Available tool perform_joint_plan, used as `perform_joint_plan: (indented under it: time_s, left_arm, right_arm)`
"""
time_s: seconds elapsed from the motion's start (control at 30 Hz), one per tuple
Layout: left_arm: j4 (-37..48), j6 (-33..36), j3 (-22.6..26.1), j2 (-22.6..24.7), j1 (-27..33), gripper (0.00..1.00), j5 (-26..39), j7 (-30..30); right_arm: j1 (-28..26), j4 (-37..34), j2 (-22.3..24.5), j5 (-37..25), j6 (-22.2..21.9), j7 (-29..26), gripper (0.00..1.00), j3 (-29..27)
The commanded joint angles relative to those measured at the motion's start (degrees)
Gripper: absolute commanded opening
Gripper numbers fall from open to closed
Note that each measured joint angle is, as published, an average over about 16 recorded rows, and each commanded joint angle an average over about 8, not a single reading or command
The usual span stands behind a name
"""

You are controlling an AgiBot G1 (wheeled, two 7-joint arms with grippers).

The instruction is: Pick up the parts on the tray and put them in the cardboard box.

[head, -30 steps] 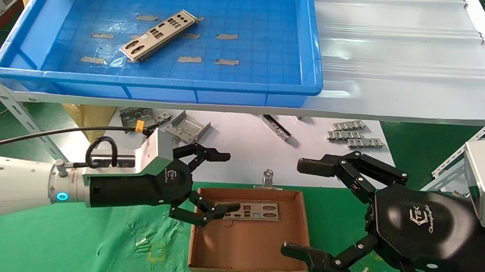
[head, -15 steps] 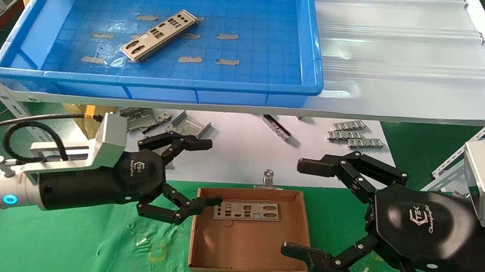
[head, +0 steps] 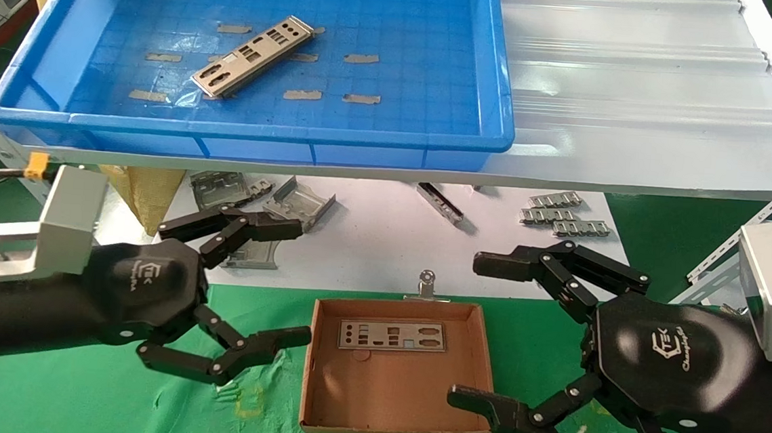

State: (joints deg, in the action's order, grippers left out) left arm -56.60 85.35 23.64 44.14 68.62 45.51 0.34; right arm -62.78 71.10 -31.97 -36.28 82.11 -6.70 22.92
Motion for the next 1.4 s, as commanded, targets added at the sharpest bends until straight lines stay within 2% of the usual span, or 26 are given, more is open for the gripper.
perform_joint_plan:
  time_s: [0.03, 0.57, 1.4]
  left_arm:
    - [-2.32, 0.05, -1.04, -1.25, -0.97, 1.0, -0.5, -1.52]
    - [-18.49, 0.4, -8.25, -9.87, -7.62, 1.0, -3.98, -11.64]
    - [-17.35, 0.38, -7.79, -9.33, -7.23, 1.0, -3.78, -11.21]
  right_arm:
    - [0.0, 0.0, 0.0, 0.0, 0.0, 0.0, 1.0, 0.0]
    - [0.01, -0.01, 0.0, 0.01, -0.01, 0.0, 1.0, 0.0]
    - [0.01, -0.01, 0.01, 0.01, -0.01, 0.0, 1.0, -0.01]
